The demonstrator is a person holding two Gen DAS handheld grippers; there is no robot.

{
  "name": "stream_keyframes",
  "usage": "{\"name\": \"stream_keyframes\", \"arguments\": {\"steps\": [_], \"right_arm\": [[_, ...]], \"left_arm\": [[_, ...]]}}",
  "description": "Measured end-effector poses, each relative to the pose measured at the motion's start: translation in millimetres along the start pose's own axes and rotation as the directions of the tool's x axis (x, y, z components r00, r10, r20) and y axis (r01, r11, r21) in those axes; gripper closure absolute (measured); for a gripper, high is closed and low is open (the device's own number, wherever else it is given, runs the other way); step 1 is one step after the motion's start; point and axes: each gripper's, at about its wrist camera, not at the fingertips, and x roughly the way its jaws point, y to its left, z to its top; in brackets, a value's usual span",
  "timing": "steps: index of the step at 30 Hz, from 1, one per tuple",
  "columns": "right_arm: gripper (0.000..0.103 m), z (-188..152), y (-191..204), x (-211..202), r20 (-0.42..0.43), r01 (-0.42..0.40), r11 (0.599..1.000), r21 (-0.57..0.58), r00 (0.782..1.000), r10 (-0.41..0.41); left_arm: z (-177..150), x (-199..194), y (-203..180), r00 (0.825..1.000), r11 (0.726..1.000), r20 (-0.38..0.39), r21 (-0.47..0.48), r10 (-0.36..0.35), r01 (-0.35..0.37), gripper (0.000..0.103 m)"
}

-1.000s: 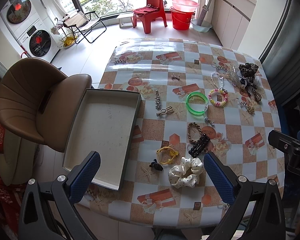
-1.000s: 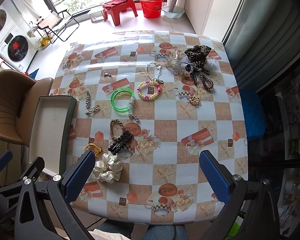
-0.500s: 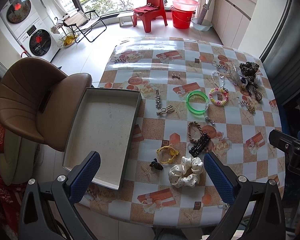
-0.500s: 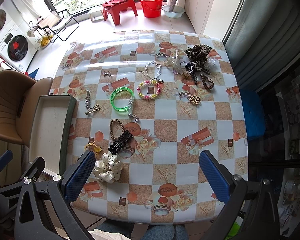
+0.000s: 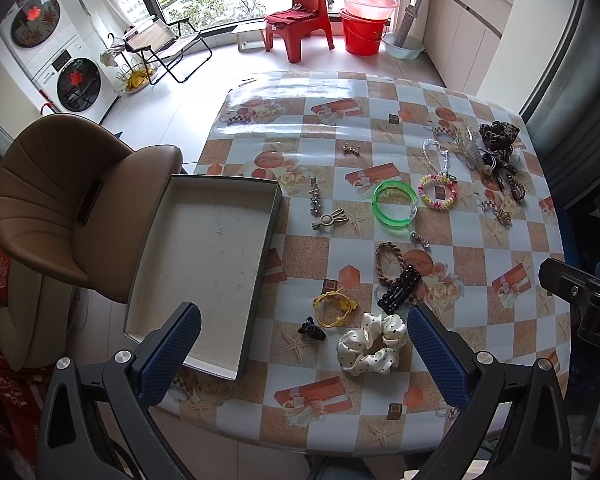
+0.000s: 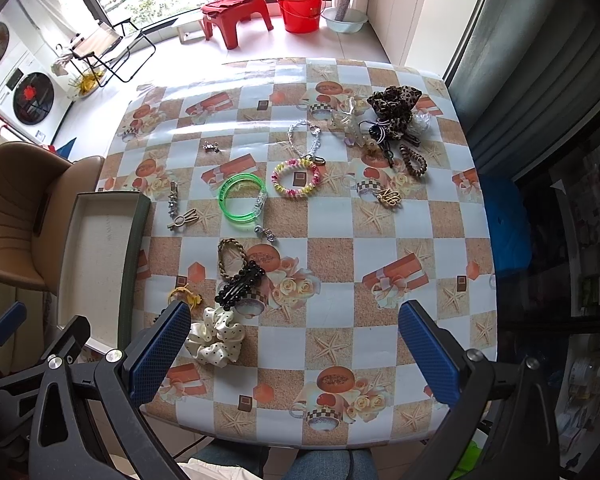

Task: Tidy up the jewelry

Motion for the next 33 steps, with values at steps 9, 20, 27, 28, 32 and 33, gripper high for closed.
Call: {"name": "stream_keyframes", "arguments": {"steps": [9, 20, 27, 28, 32, 33], "right_arm": [[0.000, 1, 0, 2, -0.004, 0.000, 1.000, 0.001, 1.000, 0.000], [0.000, -6, -6, 8, -0.029, -0.021, 1.000, 0.023, 0.999, 0.021], [0.000, 6, -16, 32, -0.074, -0.051, 0.997, 0.060, 0.996, 0.056], [0.000, 5, -18, 35, -0.079, -0.052, 0.997, 0.063, 0.995, 0.057], [0.000, 18, -29, 59, -0.106, -0.049, 0.995, 0.082, 0.993, 0.057], [0.000, 19, -31, 64, -0.111, -0.047, 0.995, 0.085, 0.992, 0.056]], "left_arm": [[0, 0, 0, 1.000, 1.000, -0.001, -0.002, -0.007, 0.007, 0.000], [-17, 16, 1, 0.972, 0.977, -0.117, -0.078, -0.204, 0.196, 0.000], [-6, 52, -5, 0.987, 0.996, -0.132, -0.038, -0.086, 0.082, 0.000], [-4, 57, -5, 0.988, 0.995, -0.122, -0.038, -0.092, 0.088, 0.000], [11, 85, -16, 0.984, 0.983, 0.006, -0.043, -0.179, 0.179, 0.000], [15, 92, -20, 0.980, 0.980, 0.025, -0.043, -0.196, 0.197, 0.000]]}}
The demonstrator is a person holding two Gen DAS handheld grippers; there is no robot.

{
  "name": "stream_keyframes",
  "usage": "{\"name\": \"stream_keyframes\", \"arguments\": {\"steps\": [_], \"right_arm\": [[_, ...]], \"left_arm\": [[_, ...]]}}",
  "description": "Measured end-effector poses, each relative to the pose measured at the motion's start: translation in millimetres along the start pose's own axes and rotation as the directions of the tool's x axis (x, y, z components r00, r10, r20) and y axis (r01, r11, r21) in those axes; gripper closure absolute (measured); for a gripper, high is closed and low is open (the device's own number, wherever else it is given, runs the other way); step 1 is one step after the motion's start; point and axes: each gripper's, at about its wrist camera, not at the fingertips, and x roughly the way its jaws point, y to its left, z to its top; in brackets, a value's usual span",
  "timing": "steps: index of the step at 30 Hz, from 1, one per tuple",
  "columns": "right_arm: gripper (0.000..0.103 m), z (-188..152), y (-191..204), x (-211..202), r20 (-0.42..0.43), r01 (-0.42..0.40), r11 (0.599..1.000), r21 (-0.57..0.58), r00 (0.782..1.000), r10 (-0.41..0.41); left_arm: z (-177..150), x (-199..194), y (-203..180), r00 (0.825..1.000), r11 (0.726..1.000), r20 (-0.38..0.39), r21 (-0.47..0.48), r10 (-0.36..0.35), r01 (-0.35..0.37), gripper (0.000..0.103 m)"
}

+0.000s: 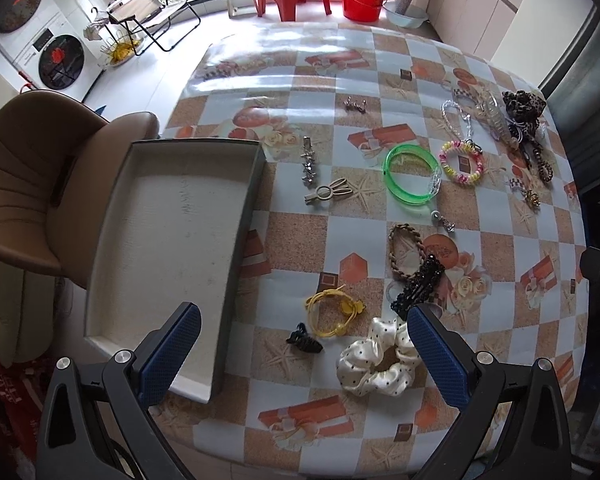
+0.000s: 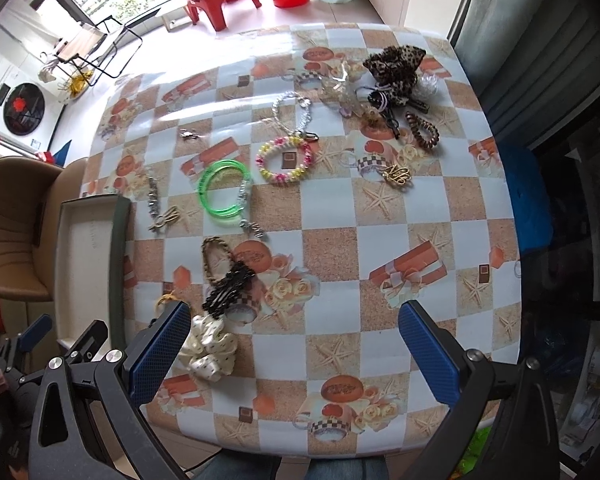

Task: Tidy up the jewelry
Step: 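Grasp the green bangle with the left tool while the right tool grasps the beaded bracelet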

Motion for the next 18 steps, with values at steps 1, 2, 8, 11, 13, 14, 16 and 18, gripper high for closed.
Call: {"name": "stream_keyframes", "arguments": {"steps": [1, 2, 8, 11, 13, 14, 16, 18], "right_arm": [[0.000, 2, -2, 5, -0.005, 0.003, 1.000, 0.003, 1.000, -0.003], [0.000, 5, -5, 12, -0.011, 0.006, 1.000, 0.007, 1.000, -0.006], [0.000, 34, -22, 56, -0.032, 0.020, 0.999, 0.029, 0.999, -0.019], [0.000, 52, -25, 75, -0.033, 0.019, 0.999, 0.029, 0.999, -0.019], [0.000, 65, -26, 89, -0.027, 0.026, 0.999, 0.023, 0.999, -0.025], [0.000, 70, -26, 95, -0.023, 0.029, 0.999, 0.022, 0.999, -0.029], [0.002, 84, -26, 110, -0.017, 0.031, 0.999, 0.014, 0.999, -0.030], [0.003, 97, -25, 122, -0.008, 0.033, 0.999, 0.001, 0.999, -0.033]], "left_arm": [[3, 8, -3, 1.000, 1.000, -0.003, 0.004, -0.011, 0.011, 0.000], [5, 16, -4, 1.000, 1.000, -0.016, 0.009, -0.009, 0.009, 0.000], [19, 66, -19, 0.996, 1.000, -0.087, 0.028, 0.015, -0.013, 0.000], [32, 83, -25, 0.995, 1.000, -0.092, 0.022, 0.023, -0.021, 0.000], [45, 93, -29, 0.996, 0.999, -0.086, 0.020, 0.033, -0.032, 0.000], [52, 98, -31, 0.996, 0.999, -0.081, 0.018, 0.035, -0.034, 0.000], [66, 109, -36, 0.997, 0.999, -0.067, 0.022, 0.047, -0.045, 0.000], [77, 122, -39, 0.996, 0.998, -0.066, 0.030, 0.059, -0.057, 0.007]]}}
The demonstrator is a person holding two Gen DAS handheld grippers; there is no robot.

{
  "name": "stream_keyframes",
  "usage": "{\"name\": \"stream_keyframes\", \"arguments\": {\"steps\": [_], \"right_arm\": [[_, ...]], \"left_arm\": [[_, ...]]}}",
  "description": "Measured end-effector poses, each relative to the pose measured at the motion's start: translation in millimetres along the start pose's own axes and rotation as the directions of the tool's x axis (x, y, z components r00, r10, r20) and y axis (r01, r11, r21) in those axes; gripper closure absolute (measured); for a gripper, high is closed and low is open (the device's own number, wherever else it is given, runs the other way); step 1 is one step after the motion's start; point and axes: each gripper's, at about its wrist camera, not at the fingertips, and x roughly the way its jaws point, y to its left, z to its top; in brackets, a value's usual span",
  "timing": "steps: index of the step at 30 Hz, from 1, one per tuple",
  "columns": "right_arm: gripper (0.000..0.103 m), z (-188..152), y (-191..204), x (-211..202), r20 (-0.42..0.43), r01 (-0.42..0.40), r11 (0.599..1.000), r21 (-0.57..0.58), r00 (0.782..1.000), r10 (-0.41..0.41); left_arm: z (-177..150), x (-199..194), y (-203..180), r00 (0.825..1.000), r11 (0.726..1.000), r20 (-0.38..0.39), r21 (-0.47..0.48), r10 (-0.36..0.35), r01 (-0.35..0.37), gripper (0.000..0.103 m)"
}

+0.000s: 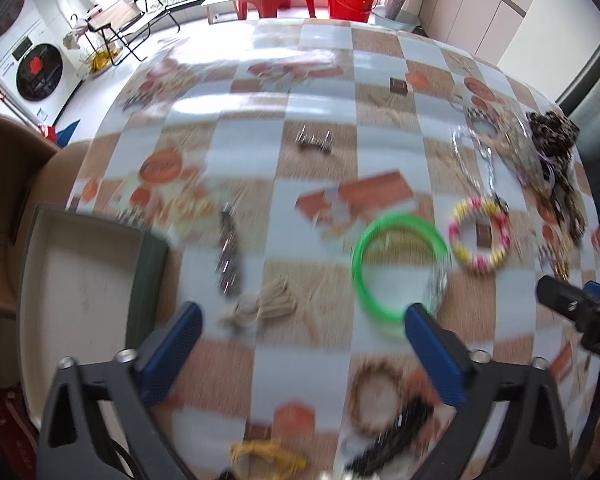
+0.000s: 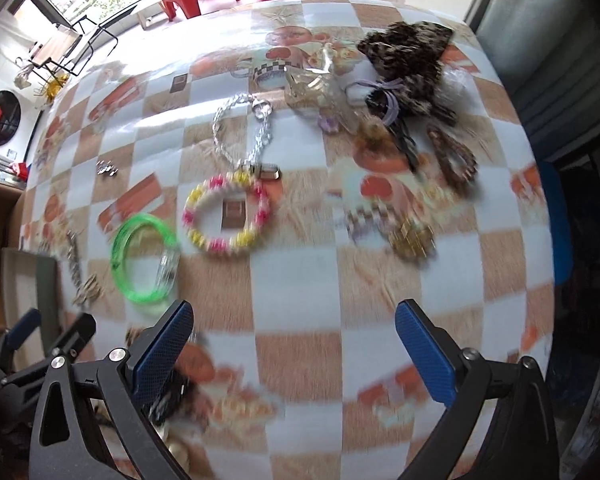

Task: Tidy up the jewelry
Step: 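Grasp the green bangle with the left tool while the right tool grasps the beaded bracelet, then carry the green bangle and beaded bracelet over the white tray with both tools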

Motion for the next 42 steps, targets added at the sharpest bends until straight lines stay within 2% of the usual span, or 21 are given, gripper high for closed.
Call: {"name": "stream_keyframes", "arguments": {"steps": [3, 7, 8, 10, 14, 17, 18, 19, 20, 21, 22, 24, 27, 34, 37, 39, 42], "right_arm": [[0.013, 15, 2, 18, 0.006, 0.005, 1.000, -0.018, 1.000, -0.004], [0.020, 28, 5, 39, 0.006, 0.006, 1.000, -0.029, 1.000, -0.006], [0.022, 30, 6, 43, 0.003, 0.005, 0.999, -0.034, 1.000, -0.004], [0.027, 32, 10, 51, -0.003, 0.008, 0.999, -0.049, 1.000, -0.009], [0.028, 32, 22, 55, 0.023, 0.054, 0.993, -0.104, 0.998, -0.052], [0.038, 29, 31, 53, 0.049, 0.061, 0.988, -0.140, 0.997, -0.054], [0.045, 27, 36, 52, 0.053, 0.054, 0.986, -0.155, 0.998, -0.046], [0.054, 26, 40, 51, 0.054, 0.049, 0.984, -0.173, 0.998, -0.040], [0.061, 25, 44, 51, 0.055, 0.046, 0.982, -0.185, 0.998, -0.036], [0.074, 25, 48, 51, 0.055, 0.040, 0.979, -0.202, 0.998, -0.029], [0.089, 25, 50, 50, 0.051, 0.032, 0.978, -0.204, 0.998, -0.022], [0.094, 25, 49, 50, 0.042, 0.019, 0.983, -0.181, 0.999, -0.011], [0.094, 28, 36, 44, 0.037, -0.027, 0.991, -0.132, 0.999, 0.032], [0.094, 21, 18, 14, 0.061, -0.089, 0.990, -0.111, 0.993, 0.096], [0.094, 16, 8, -2, 0.069, -0.105, 0.989, -0.108, 0.991, 0.113], [0.094, 7, 11, -9, 0.075, -0.116, 0.986, -0.118, 0.989, 0.125], [0.094, 2, 20, -24, 0.083, -0.124, 0.982, -0.141, 0.987, 0.137]], "left_arm": [[15, 19, -5, 1.000, 1.000, -0.005, 0.005, 0.011, -0.011, 0.007], [24, 37, -14, 1.000, 0.999, -0.013, 0.029, 0.019, -0.018, 0.007], [25, 41, -17, 1.000, 0.999, -0.017, 0.041, 0.018, -0.018, 0.008], [25, 48, -21, 0.999, 0.998, -0.030, 0.062, 0.023, -0.021, 0.022], [28, 52, -29, 1.000, 0.997, -0.028, 0.075, 0.014, -0.012, 0.022], [34, 50, -34, 1.000, 0.996, -0.019, 0.088, -0.016, 0.018, 0.040], [35, 48, -37, 0.999, 0.995, -0.019, 0.097, -0.031, 0.033, 0.050], [35, 46, -41, 0.999, 0.993, -0.016, 0.108, -0.040, 0.041, 0.063], [36, 45, -46, 0.999, 0.992, -0.011, 0.121, -0.041, 0.042, 0.070], [37, 44, -49, 0.999, 0.990, -0.010, 0.133, -0.042, 0.043, 0.082], [37, 42, -52, 0.999, 0.989, -0.012, 0.138, -0.047, 0.048, 0.089], [37, 39, -55, 0.997, 0.990, -0.018, 0.125, -0.069, 0.071, 0.091], [36, 32, -50, 0.995, 0.991, -0.010, 0.085, -0.102, 0.102, 0.091], [25, -4, -45, 0.991, 0.990, 0.026, 0.050, -0.130, 0.129, 0.092], [9, -21, -25, 0.989, 0.989, 0.040, 0.026, -0.144, 0.143, 0.092], [1, -36, -21, 0.987, 0.989, 0.060, 0.008, -0.150, 0.150, 0.092], [-11, -58, 6, 0.985, 0.988, 0.081, -0.021, -0.152, 0.155, 0.092]]}}
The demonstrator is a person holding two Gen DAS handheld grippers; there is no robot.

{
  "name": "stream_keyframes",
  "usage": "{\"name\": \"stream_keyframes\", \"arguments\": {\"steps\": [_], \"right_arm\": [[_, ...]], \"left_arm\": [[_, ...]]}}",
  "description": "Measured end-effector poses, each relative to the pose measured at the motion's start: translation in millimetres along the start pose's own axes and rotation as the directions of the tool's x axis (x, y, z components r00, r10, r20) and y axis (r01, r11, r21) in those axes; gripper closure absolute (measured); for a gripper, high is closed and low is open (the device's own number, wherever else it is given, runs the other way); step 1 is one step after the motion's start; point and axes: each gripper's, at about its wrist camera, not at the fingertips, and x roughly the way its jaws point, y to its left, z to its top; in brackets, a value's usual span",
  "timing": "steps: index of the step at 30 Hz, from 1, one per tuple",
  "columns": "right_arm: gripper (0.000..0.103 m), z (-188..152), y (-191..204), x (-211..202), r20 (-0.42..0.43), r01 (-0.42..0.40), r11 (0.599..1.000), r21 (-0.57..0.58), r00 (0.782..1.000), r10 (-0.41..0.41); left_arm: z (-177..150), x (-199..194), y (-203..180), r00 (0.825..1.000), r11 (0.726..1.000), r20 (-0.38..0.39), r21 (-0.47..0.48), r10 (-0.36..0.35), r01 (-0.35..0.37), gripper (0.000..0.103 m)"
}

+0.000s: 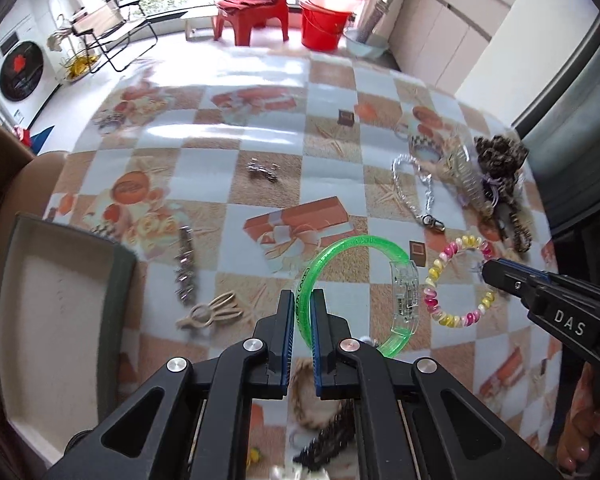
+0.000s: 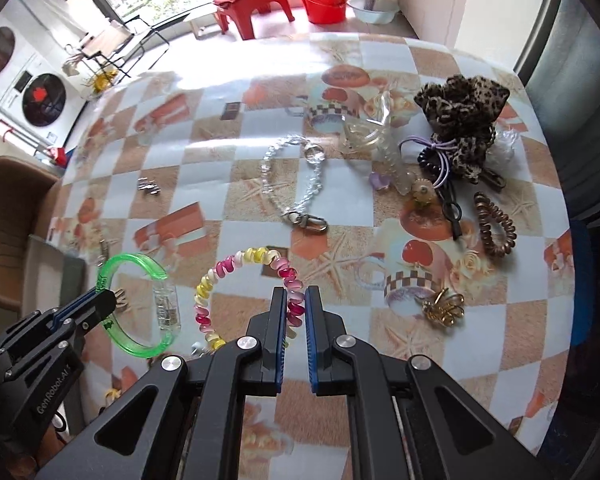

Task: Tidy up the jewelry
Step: 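Carry the green bangle and beaded bracelet over the white tray with both tools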

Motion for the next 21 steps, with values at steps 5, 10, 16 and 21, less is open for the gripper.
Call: {"name": "stream_keyframes", "arguments": {"steps": [5, 10, 16, 21], "right_arm": [[0.094, -8, 19, -28, 0.009, -0.031, 0.999, -0.040, 0.999, 0.031], [0.094, -14, 74, -42, 0.015, -0.077, 0.991, -0.112, 0.997, 0.079], [0.094, -20, 162, -35, -0.002, -0.158, 0.967, -0.198, 0.987, 0.161], [0.094, -24, 229, -11, -0.029, -0.195, 0.947, -0.254, 0.980, 0.194]], "left_arm": [[-25, -33, 29, 0.999, 0.998, 0.030, -0.055, 0.020, -0.018, 0.092], [-32, -25, 70, 0.995, 0.988, 0.022, -0.119, 0.099, -0.095, 0.092], [-43, -38, 142, 0.978, 0.959, 0.026, -0.204, 0.209, -0.199, 0.092], [-52, -35, 206, 0.959, 0.920, 0.003, -0.285, 0.283, -0.270, 0.092]]}}
